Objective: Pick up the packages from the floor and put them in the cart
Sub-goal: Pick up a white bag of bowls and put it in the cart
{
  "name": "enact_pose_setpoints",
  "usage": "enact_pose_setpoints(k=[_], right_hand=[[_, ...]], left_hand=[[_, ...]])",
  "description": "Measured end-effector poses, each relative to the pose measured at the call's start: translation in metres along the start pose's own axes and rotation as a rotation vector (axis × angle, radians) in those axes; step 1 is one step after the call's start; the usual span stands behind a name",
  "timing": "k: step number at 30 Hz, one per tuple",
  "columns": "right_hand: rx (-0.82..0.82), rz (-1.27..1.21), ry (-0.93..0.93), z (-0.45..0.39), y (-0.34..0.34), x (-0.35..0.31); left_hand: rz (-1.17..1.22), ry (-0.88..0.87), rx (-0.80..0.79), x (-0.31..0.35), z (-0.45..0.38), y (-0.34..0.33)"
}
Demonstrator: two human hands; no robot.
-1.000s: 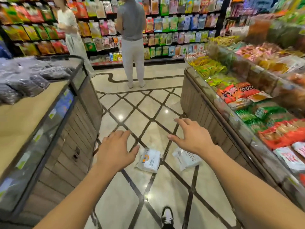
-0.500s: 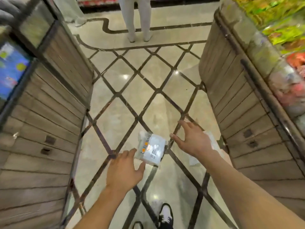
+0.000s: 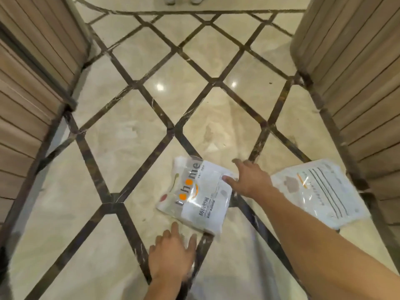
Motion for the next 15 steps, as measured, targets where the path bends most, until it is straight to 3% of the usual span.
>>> enact_pose_setpoints(k=[7, 15], right_hand=[[0.022, -0.036, 0.071, -0.115, -0.049, -0.014], [-0.054, -0.067, 0.022, -0.120, -0.081, -0.004]], left_hand=[[0.359, 0.040, 0.007, -0.001, -0.096, -0.061], [0.871, 0.081, -0.020, 0.005, -0.110, -0.054]])
Point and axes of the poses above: each hand's wrist, its own z-axis away from the middle knuckle, its own y-axis out of the back of the hand, x = y × z, the point moved 2 cm from there along -z, towards the middle knuckle, and after that the axes turned 13 degrees about -x, right-handed, at the moved point
